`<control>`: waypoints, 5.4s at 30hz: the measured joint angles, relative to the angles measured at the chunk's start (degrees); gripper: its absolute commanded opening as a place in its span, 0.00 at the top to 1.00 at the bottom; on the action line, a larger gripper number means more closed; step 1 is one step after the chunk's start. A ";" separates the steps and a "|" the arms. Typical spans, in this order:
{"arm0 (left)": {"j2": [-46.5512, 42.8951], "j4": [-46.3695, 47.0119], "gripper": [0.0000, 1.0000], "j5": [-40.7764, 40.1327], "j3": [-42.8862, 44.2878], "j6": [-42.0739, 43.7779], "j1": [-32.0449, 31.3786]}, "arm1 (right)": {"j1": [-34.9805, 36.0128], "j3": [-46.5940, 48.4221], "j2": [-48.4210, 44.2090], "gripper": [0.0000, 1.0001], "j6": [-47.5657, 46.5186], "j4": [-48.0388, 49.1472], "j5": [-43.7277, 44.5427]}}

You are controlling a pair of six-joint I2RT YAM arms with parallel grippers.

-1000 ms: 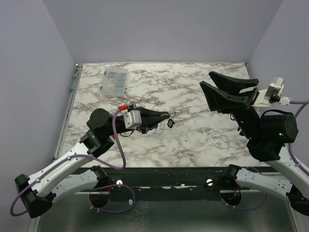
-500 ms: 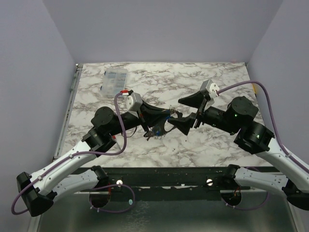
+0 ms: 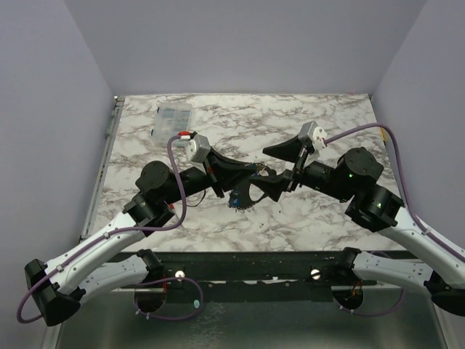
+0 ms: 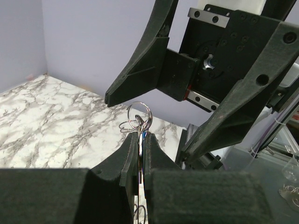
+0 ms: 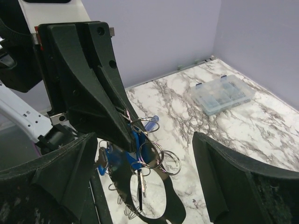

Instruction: Put the keys on the keyring

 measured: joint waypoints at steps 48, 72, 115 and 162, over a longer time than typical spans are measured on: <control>-1.03 4.76 1.00 0.24 -2.47 -0.17 0.04 | 0.00 -5.73 1.01 0.88 -0.28 15.19 -0.63; -1.73 8.20 1.00 3.72 -1.86 12.61 0.04 | 0.00 -2.62 1.51 0.99 14.97 14.71 -0.48; -1.57 9.77 0.41 2.08 -1.73 13.22 0.04 | -0.37 3.67 3.54 0.99 29.55 14.40 -1.16; -1.55 -6.95 0.25 3.69 8.85 5.03 0.04 | -0.35 7.34 3.98 0.99 24.13 7.65 -8.24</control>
